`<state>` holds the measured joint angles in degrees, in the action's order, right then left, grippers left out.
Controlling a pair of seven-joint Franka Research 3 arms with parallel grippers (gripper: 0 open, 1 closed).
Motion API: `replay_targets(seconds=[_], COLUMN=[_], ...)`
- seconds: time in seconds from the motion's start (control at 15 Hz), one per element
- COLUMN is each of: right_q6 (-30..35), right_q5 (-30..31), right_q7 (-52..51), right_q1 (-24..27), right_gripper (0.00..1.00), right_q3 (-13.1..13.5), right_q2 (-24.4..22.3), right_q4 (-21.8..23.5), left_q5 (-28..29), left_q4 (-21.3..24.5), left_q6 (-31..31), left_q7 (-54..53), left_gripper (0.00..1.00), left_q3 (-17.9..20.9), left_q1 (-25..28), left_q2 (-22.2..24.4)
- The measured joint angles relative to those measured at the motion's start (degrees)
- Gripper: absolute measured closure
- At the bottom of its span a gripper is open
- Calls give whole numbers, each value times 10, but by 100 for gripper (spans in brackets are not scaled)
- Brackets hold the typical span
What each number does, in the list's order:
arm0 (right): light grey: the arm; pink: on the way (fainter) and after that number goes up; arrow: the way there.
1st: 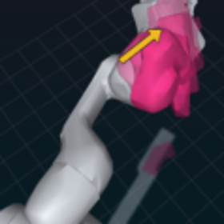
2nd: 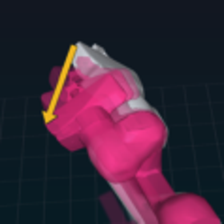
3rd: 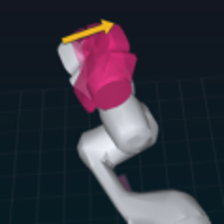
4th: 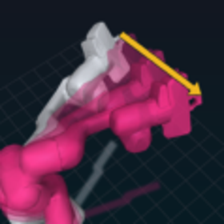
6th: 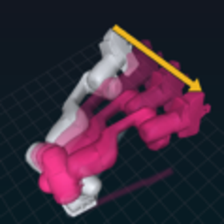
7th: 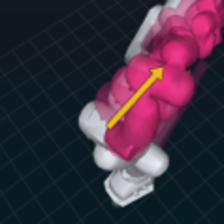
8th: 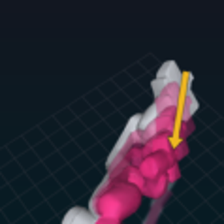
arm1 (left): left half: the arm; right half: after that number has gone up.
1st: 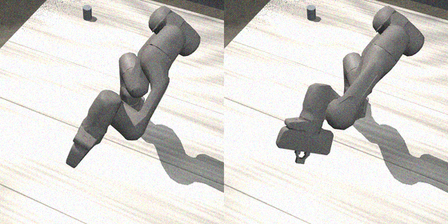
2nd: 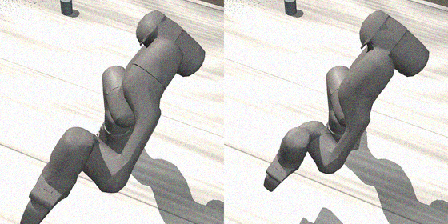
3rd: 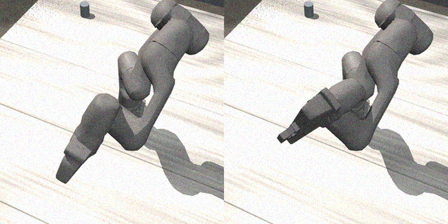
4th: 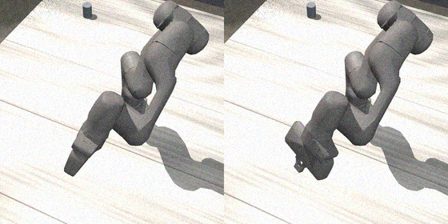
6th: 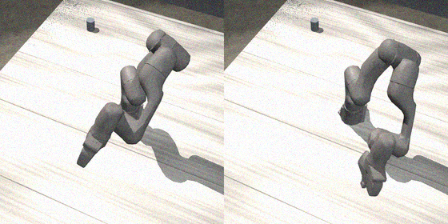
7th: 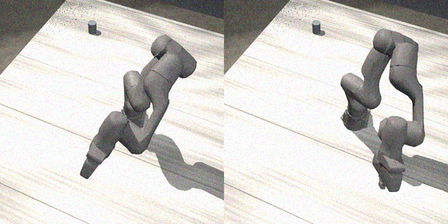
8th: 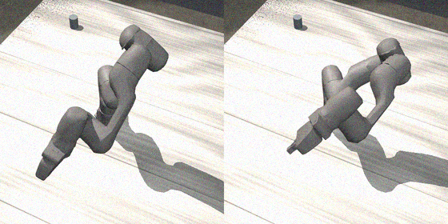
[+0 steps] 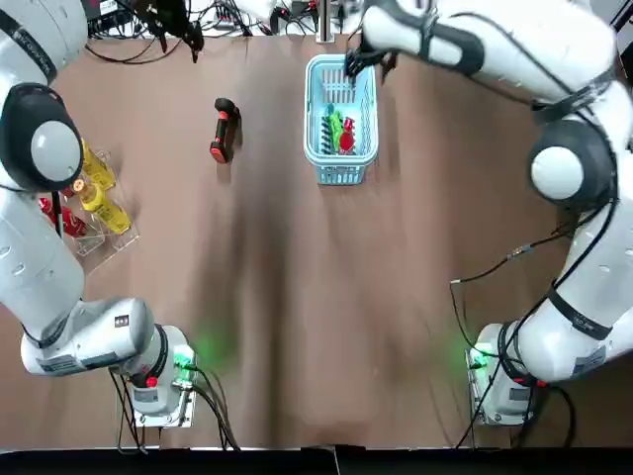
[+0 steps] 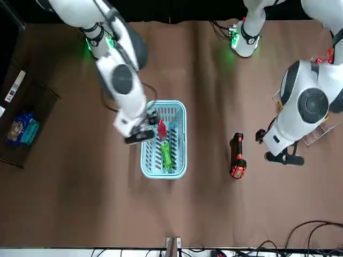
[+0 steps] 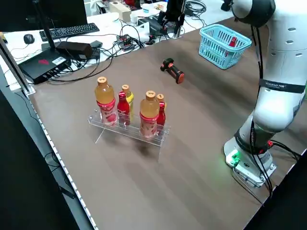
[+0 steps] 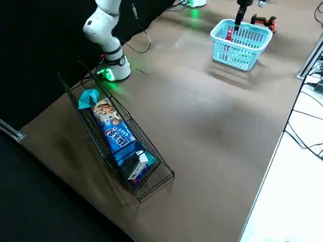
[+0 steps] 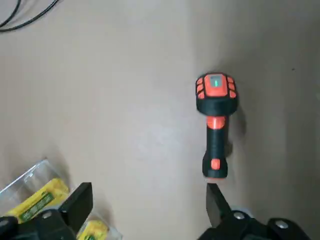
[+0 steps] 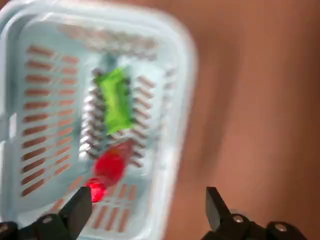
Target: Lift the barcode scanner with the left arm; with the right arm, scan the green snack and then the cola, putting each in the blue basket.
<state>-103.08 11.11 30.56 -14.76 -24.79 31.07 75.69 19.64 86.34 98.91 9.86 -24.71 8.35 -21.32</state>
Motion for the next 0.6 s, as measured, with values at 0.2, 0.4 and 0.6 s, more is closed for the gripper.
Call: replay_targets(seconds=[0.2, 0.4, 0.6], right_q6=[17, 21, 26], right_q5=[0, 0, 0], right_q7=[-62, -155, -232], right_q1=[85, 172, 233], right_gripper=[0, 0, 0], right_q3=[2, 2, 2], right_q2=[-39, -56, -71], right_q4=[0, 0, 0], left_q5=[0, -8, -86], left_q4=[0, -5, -11], left_q6=[-38, -49, -66], left_q7=[0, 0, -23], left_gripper=[0, 0, 0], left_q3=[-3, -5, 63], left_q1=[-1, -1, -34], left_q2=[21, 39, 79])
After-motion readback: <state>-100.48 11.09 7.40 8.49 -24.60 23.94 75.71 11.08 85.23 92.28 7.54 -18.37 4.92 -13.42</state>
